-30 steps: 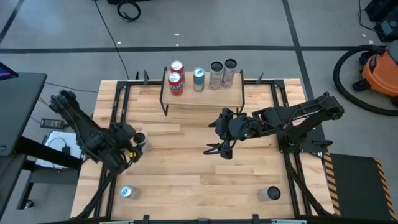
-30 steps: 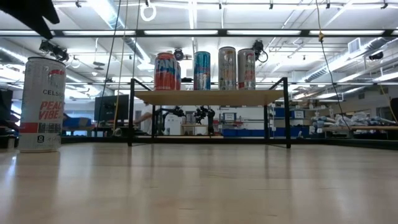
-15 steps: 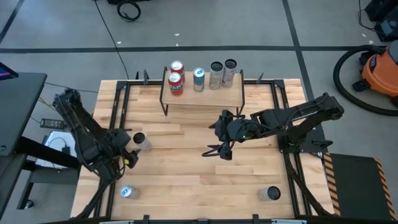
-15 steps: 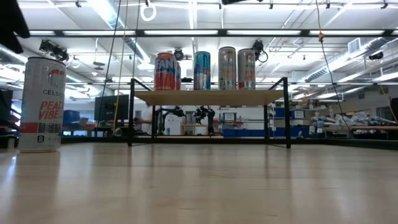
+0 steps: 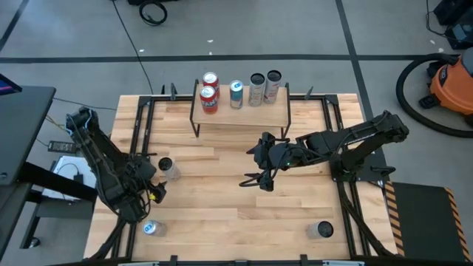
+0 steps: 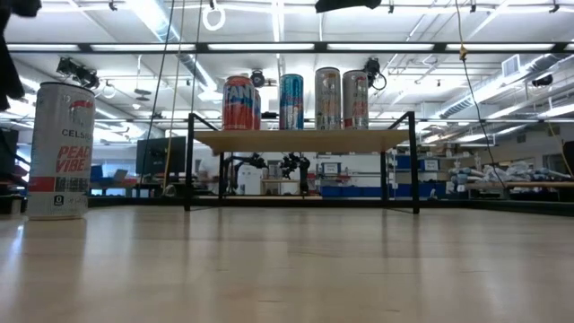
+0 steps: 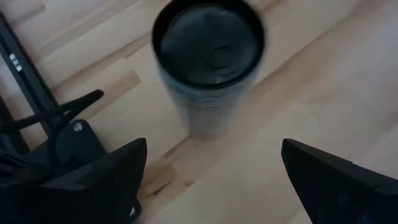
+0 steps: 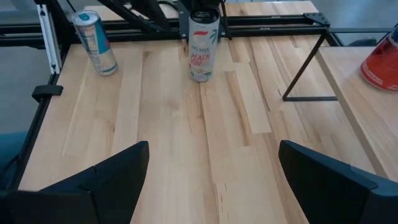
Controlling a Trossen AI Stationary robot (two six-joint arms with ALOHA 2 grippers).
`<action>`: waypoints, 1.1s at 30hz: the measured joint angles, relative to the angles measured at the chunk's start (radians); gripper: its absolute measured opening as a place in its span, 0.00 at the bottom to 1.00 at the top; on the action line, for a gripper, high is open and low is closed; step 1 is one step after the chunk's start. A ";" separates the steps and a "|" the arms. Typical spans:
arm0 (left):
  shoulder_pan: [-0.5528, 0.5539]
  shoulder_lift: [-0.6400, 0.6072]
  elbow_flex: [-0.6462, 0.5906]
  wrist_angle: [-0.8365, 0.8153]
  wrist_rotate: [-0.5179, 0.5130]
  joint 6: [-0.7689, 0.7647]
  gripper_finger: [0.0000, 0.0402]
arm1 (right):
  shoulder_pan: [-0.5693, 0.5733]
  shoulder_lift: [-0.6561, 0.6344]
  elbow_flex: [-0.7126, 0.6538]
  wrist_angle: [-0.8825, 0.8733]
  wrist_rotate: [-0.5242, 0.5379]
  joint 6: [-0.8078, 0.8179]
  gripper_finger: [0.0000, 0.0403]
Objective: Place canned beverage on shelf
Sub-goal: Put the left red soda can on the shelf
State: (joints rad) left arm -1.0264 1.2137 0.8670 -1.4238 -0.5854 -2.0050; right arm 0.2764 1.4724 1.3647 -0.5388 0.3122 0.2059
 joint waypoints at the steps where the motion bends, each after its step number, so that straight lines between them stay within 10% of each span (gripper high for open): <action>1: 0.000 0.000 -0.017 0.001 0.000 -0.012 0.93 | 0.000 0.000 0.000 0.000 0.000 0.000 0.92; 33: 0.120 -0.001 -0.335 0.375 -0.312 0.006 0.93 | 0.000 0.000 0.000 0.009 0.000 -0.003 0.92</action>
State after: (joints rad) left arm -0.9061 1.2129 0.5322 -1.0483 -0.8972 -1.9989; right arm 0.2760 1.4726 1.3647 -0.5303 0.3122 0.2032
